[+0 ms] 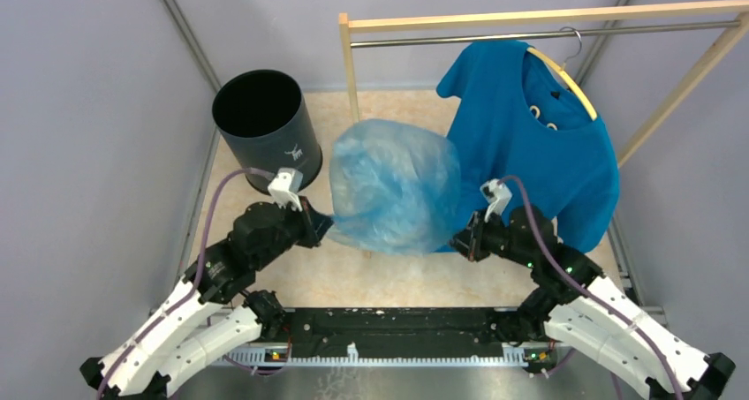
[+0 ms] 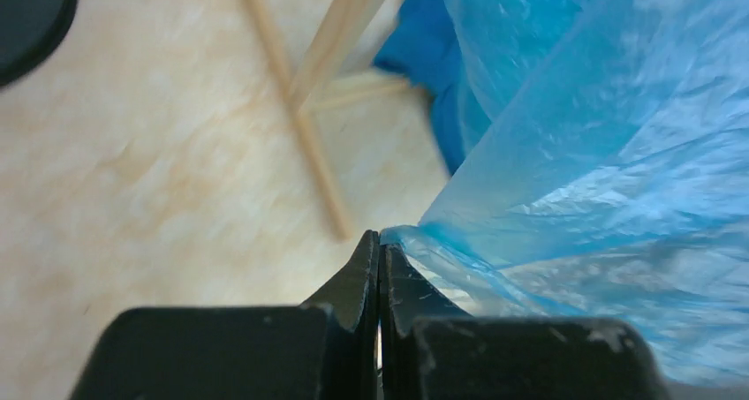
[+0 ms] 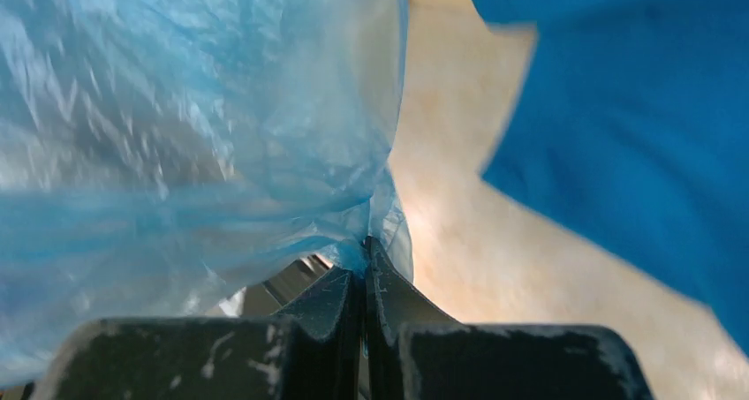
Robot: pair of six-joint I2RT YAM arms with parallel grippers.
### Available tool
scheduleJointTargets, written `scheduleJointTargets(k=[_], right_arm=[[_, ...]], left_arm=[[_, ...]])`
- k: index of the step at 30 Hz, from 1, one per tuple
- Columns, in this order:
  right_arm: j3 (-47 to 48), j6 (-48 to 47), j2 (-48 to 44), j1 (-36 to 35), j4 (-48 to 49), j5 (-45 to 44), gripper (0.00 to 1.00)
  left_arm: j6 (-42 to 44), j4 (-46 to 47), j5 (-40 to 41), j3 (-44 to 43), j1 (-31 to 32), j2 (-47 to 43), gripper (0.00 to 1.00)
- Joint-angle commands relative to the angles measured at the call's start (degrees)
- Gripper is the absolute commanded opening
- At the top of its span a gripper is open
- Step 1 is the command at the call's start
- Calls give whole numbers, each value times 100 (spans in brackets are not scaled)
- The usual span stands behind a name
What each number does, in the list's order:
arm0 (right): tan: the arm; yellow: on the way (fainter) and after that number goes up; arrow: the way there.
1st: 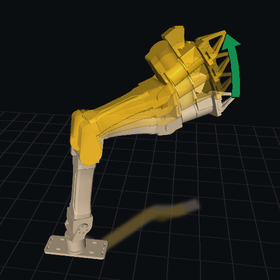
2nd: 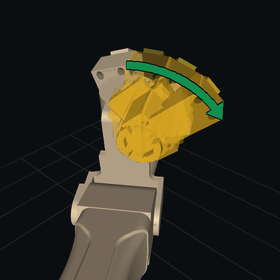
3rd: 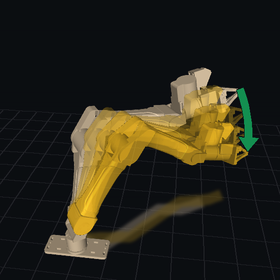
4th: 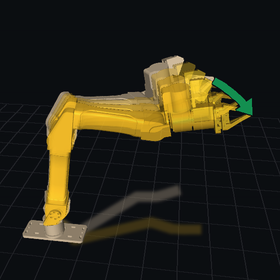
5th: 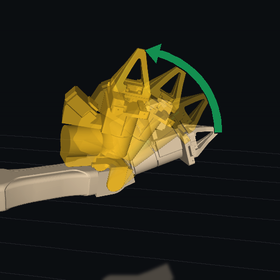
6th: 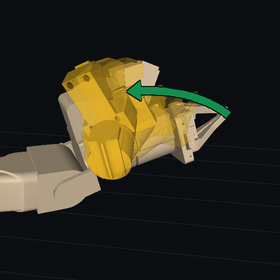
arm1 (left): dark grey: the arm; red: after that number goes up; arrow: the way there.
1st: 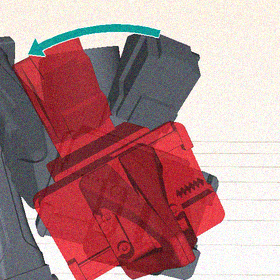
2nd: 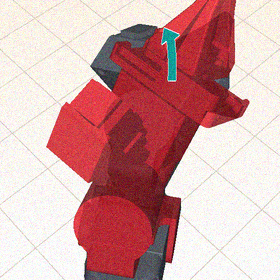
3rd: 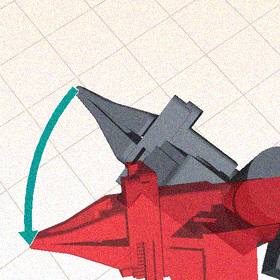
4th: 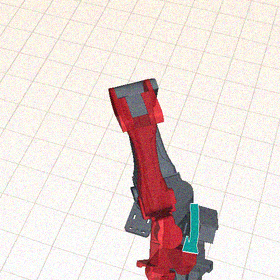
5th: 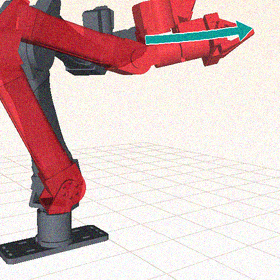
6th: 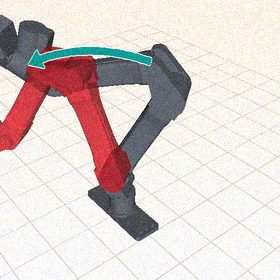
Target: Put the trash bags into the trash bin
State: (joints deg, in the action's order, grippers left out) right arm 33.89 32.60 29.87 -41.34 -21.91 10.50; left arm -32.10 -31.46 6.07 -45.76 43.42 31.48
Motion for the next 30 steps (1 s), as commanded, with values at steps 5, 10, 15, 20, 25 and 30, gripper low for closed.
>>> scheduleJointTargets(k=[5,10,15,20,25,30], right_arm=[[1084,-244,70,25,-369,-272,0],[2360,-493,755,23,-312,544,0],[2331,-117,1061,6,738,1415,0],[2332,-45,1851,-1239,1710,813,0],[2942,-540,2987,-2315,1907,1,3],[2498,-349,3276,-2322,2888,141,4]], left_arm=[[712,-269,469,-1440,0,-80,0],[1246,-142,179,-2713,0,169,0],[1440,-42,-128,-3144,0,168,0],[1381,-31,-802,-2835,0,425,0],[1182,105,-1830,-2427,0,862,0],[920,585,-2642,-1785,0,1154,0]])
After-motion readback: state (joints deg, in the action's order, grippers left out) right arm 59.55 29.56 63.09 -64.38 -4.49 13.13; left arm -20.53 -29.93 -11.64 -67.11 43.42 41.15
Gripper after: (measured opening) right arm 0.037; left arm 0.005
